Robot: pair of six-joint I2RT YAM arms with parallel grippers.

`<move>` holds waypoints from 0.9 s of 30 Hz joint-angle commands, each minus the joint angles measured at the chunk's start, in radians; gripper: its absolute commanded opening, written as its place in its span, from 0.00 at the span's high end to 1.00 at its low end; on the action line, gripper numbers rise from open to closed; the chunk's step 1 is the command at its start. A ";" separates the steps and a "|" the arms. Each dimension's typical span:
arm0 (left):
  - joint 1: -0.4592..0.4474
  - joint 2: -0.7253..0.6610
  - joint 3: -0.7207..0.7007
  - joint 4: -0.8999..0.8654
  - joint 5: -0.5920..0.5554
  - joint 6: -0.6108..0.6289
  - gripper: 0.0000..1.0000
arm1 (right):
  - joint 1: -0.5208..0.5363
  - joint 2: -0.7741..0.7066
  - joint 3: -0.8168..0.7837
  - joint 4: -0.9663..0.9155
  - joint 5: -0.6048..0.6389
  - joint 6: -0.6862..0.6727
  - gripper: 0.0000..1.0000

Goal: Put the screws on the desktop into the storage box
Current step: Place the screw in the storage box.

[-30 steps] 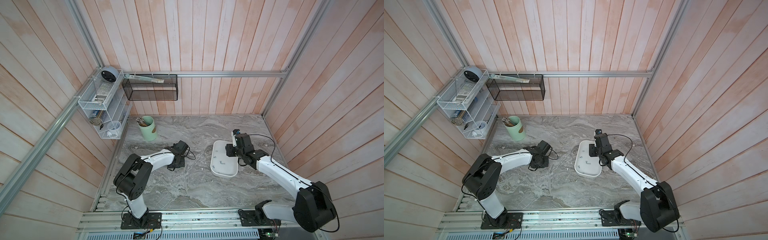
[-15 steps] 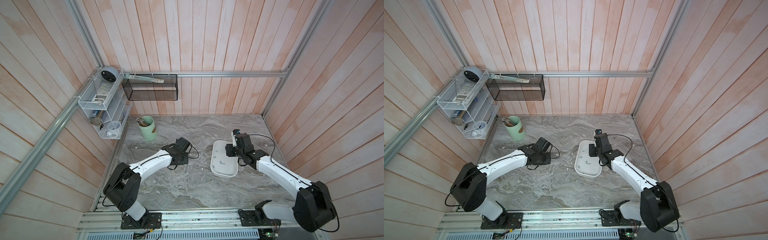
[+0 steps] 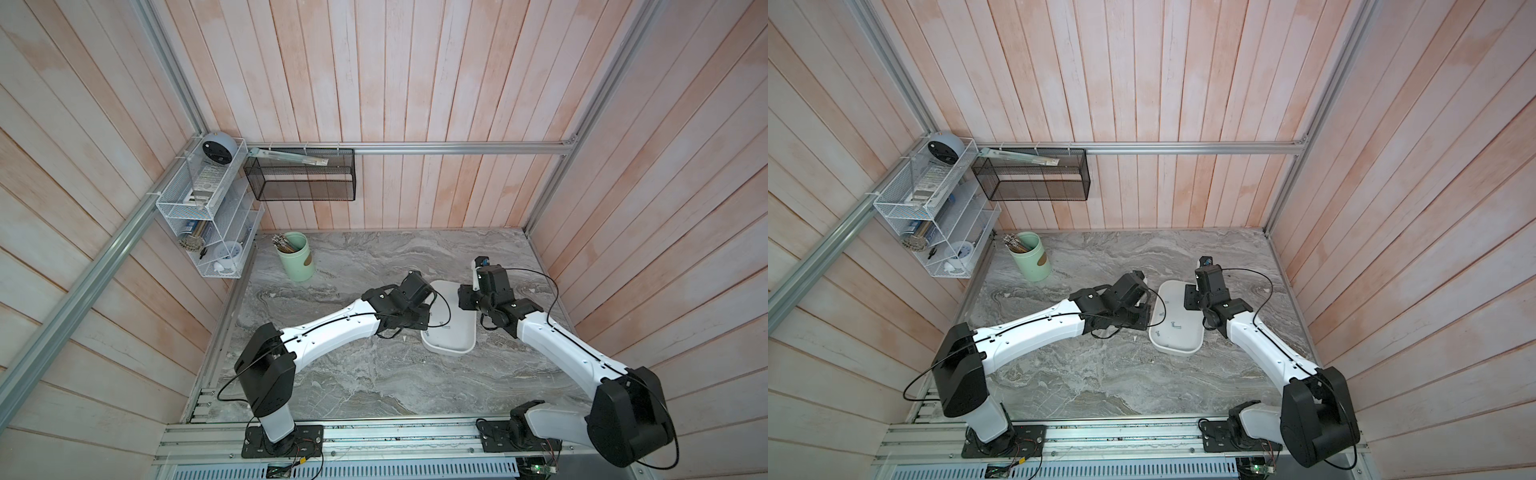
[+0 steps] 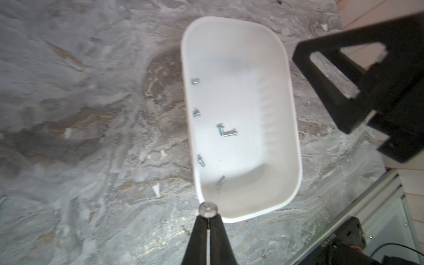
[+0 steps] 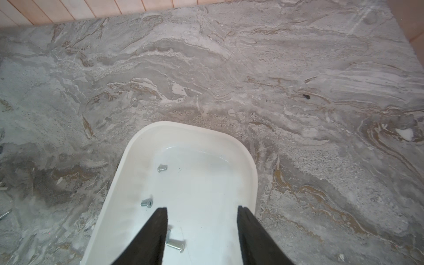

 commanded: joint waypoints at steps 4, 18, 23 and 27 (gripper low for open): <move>-0.058 0.123 0.090 0.034 0.076 -0.035 1.00 | -0.086 -0.055 -0.055 0.021 0.002 0.071 0.45; -0.090 0.267 0.211 -0.020 0.047 -0.015 0.72 | -0.113 -0.062 -0.073 0.032 -0.042 0.087 0.45; -0.085 0.249 0.219 -0.048 0.000 -0.002 0.56 | -0.113 -0.068 -0.073 0.033 -0.043 0.084 0.45; -0.070 0.193 0.192 -0.063 -0.047 0.003 0.56 | -0.113 -0.069 -0.067 0.033 -0.087 0.060 0.45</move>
